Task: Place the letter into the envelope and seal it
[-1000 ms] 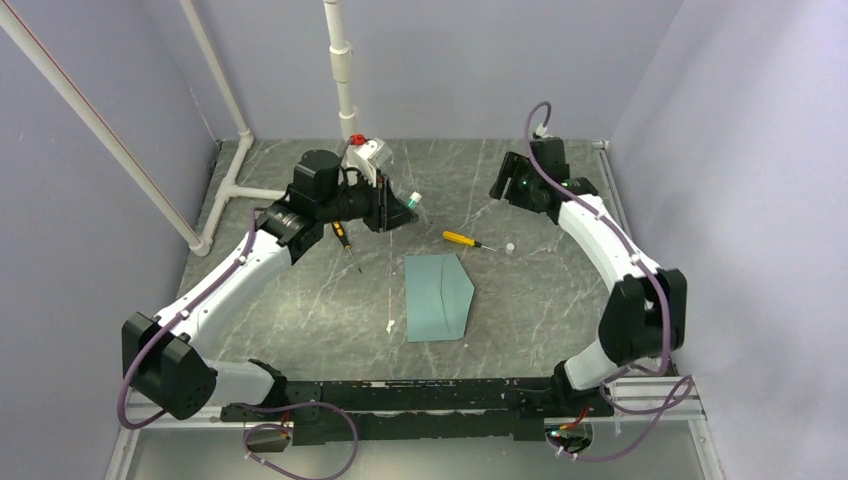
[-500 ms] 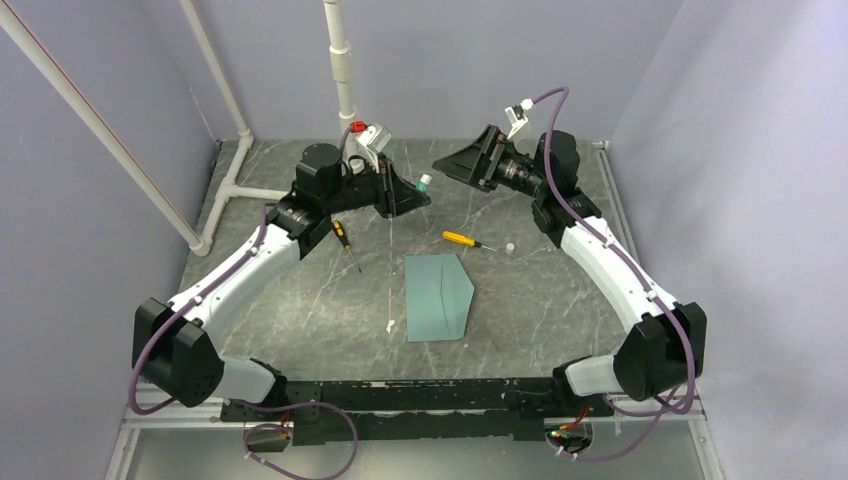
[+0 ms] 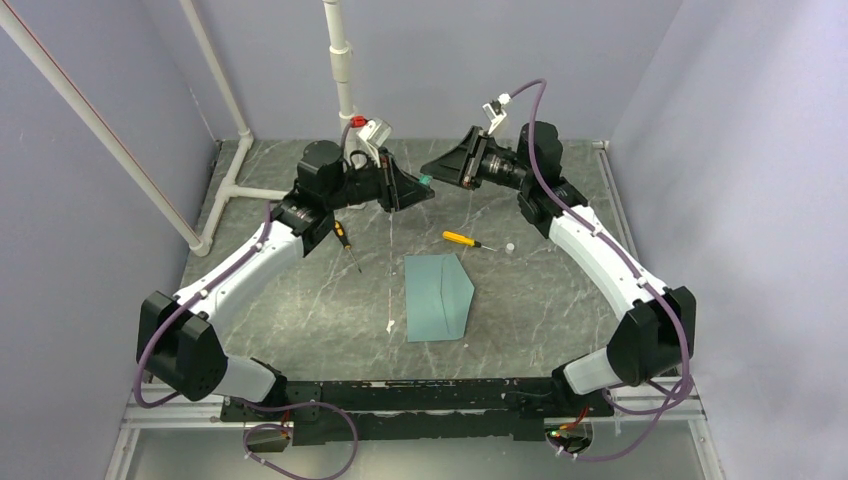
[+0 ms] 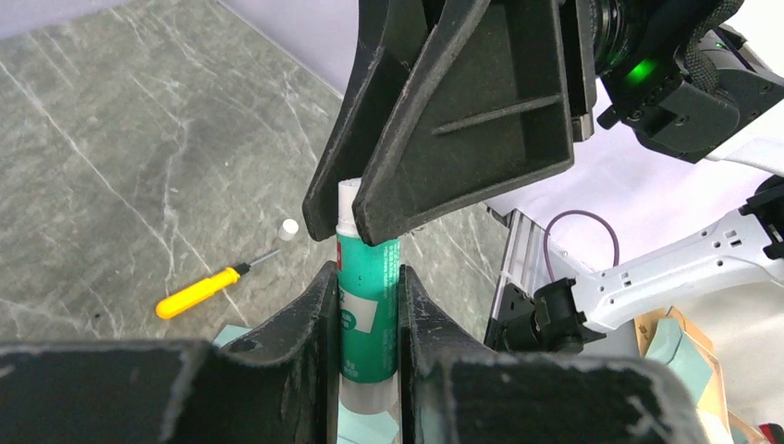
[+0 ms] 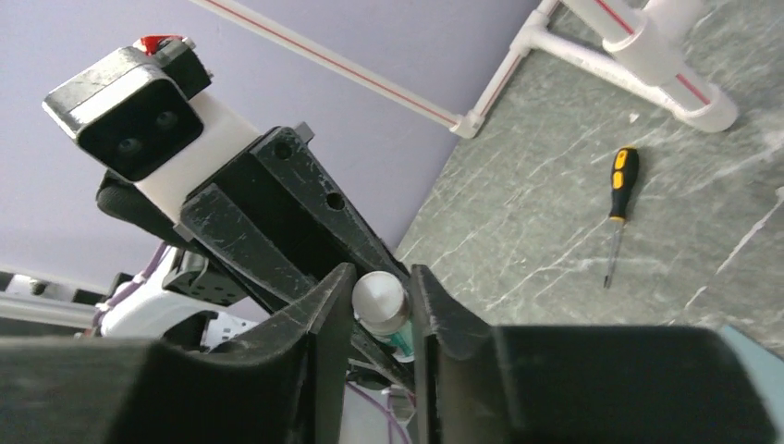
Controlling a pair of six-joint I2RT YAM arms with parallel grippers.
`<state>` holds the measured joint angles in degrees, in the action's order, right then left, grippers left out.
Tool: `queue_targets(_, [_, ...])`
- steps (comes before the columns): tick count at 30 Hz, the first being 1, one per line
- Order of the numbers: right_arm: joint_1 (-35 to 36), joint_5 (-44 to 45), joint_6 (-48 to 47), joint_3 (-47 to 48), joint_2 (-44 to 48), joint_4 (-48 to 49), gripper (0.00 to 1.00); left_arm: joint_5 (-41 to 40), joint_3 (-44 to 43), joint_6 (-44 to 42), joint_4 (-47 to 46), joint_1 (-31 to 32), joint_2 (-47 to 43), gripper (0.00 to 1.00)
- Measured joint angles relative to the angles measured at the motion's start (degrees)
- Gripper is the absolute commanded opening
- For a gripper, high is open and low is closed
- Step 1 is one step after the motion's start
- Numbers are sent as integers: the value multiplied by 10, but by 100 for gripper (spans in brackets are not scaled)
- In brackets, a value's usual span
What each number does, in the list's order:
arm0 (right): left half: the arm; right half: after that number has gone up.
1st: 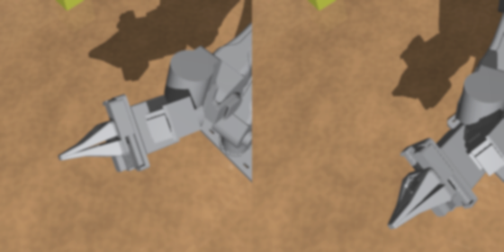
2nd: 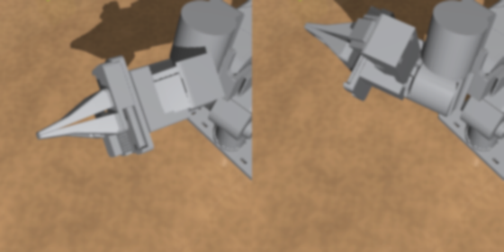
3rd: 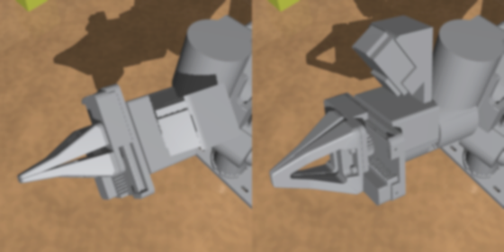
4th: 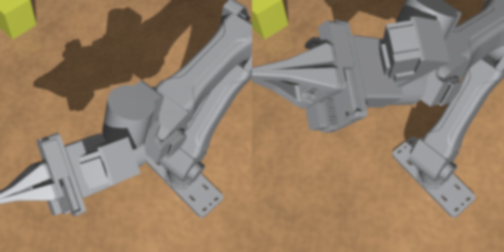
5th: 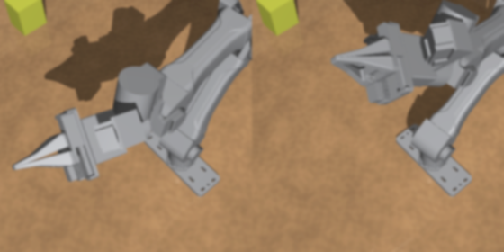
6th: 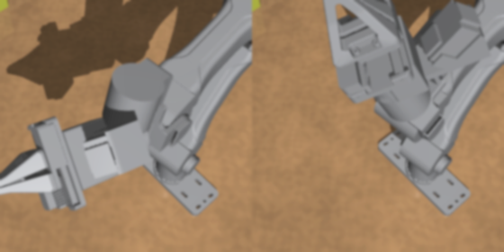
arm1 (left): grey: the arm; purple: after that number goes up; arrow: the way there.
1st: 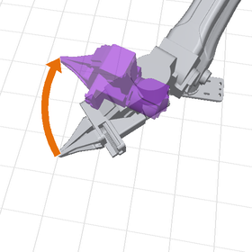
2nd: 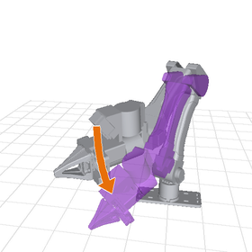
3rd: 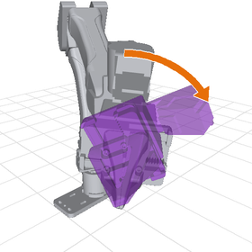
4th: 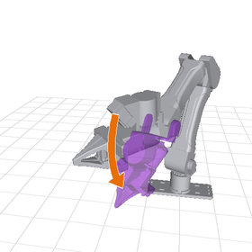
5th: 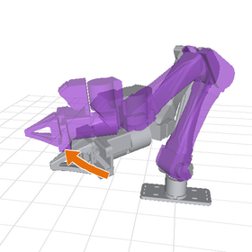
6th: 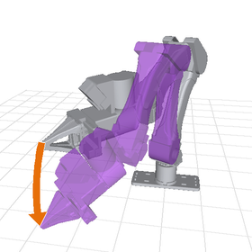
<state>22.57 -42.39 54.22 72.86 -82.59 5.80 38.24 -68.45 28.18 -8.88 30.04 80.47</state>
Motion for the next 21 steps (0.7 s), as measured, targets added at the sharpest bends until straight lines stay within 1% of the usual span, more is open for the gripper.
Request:
queue_targets(2, [0, 1, -7, 9, -1, -8, 12, 2, -1, 2, -5, 0, 0, 5])
queue_targets(3, [0, 0, -12, 13, -1, -10, 8, 1, -3, 5, -6, 0, 0, 11])
queue_targets(4, [0, 0, -19, 15, -1, -12, 5, 1, -4, 9, -5, 0, 0, 21])
queue_targets(5, [0, -2, -24, 15, -1, -13, 3, 0, -6, 14, -1, 0, 0, 31])
queue_targets(6, [0, -2, -29, 16, -2, -14, 2, -2, -9, 16, 6, 0, 0, 39])
queue_targets(9, [0, -13, -48, 26, -3, -27, 1, -4, -35, 24, 50, -7, 4, 54])
queue_targets(11, [0, -23, -68, 39, -4, -41, 1, -2, -56, 27, 70, -15, 7, 59])
queue_targets(13, [0, -35, -91, 56, -6, -55, 2, 10, -61, 34, 75, -29, 6, 60])
queue_targets(15, [0, -46, -112, 70, -11, -65, 1, 35, -61, 47, 73, -42, 6, 58])
queue_targets(17, [2, -61, -121, 77, -18, -67, 1, 56, -58, 56, 70, -49, 6, 54])
queue_targets(21, [2, -88, -122, 77, -32, -66, 0, 96, -54, 76, 62, -61, 9, 42])
